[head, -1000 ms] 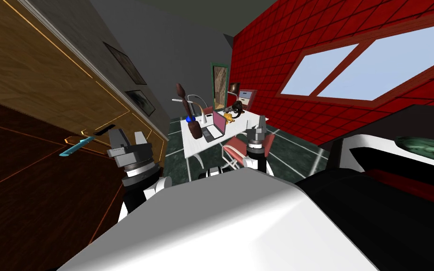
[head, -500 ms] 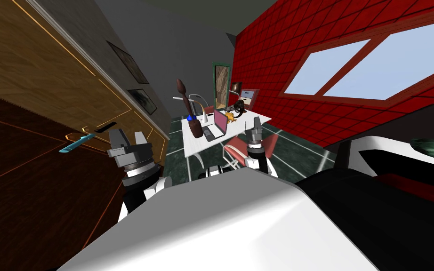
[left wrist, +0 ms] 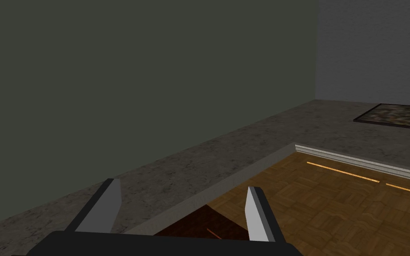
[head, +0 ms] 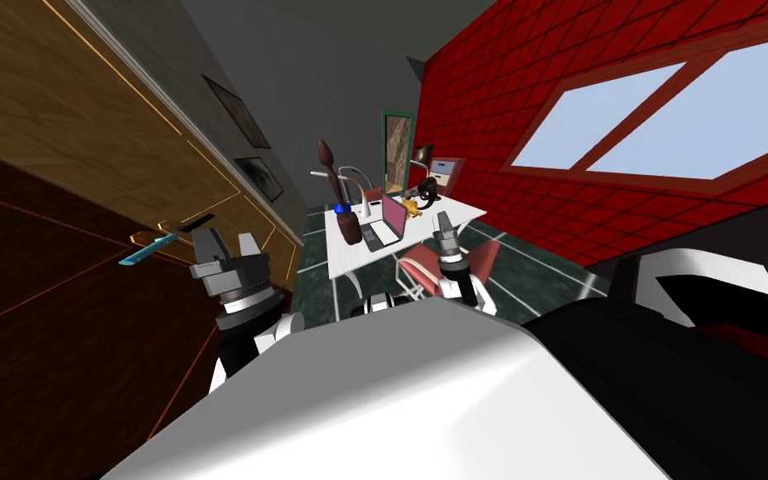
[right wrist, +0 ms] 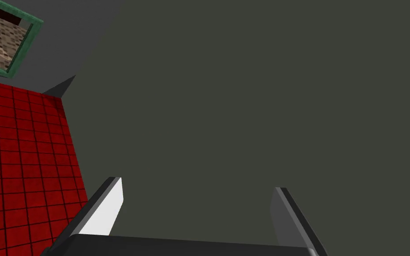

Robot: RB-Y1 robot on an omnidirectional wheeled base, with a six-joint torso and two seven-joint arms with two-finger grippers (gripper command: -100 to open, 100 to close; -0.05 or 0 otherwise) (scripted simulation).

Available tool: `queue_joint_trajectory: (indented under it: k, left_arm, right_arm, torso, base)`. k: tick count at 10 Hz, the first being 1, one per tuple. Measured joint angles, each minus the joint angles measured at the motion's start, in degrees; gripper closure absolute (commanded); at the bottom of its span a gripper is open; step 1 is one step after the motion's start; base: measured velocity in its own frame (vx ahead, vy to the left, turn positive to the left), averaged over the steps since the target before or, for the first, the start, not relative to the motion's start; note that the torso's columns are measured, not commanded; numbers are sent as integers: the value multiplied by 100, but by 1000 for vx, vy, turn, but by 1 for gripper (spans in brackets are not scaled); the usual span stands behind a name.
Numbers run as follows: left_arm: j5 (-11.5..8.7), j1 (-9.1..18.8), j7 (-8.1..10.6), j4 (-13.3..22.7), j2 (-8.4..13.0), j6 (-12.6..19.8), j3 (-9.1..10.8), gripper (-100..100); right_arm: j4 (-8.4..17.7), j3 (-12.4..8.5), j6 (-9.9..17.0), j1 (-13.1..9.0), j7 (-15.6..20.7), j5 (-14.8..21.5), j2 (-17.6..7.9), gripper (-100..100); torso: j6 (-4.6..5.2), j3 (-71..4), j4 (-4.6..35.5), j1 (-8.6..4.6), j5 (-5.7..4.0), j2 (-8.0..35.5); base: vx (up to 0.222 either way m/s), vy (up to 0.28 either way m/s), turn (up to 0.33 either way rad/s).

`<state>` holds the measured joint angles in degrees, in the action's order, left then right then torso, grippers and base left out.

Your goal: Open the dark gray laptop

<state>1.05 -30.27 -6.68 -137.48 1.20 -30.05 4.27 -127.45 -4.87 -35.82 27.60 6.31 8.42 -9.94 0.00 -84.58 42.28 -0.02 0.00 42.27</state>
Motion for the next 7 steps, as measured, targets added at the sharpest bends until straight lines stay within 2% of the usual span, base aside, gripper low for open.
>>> queue_joint_trajectory:
  k: [7]
  left_arm:
    - [0, 0, 0, 0, 0, 0, 0, 0]
  right_arm:
    - [393, -376, 11, -104, 1108, 997, -635, -100]
  torso:
    - [0, 1, 1, 2, 1, 2]
  base:
    - [34, -3, 89]
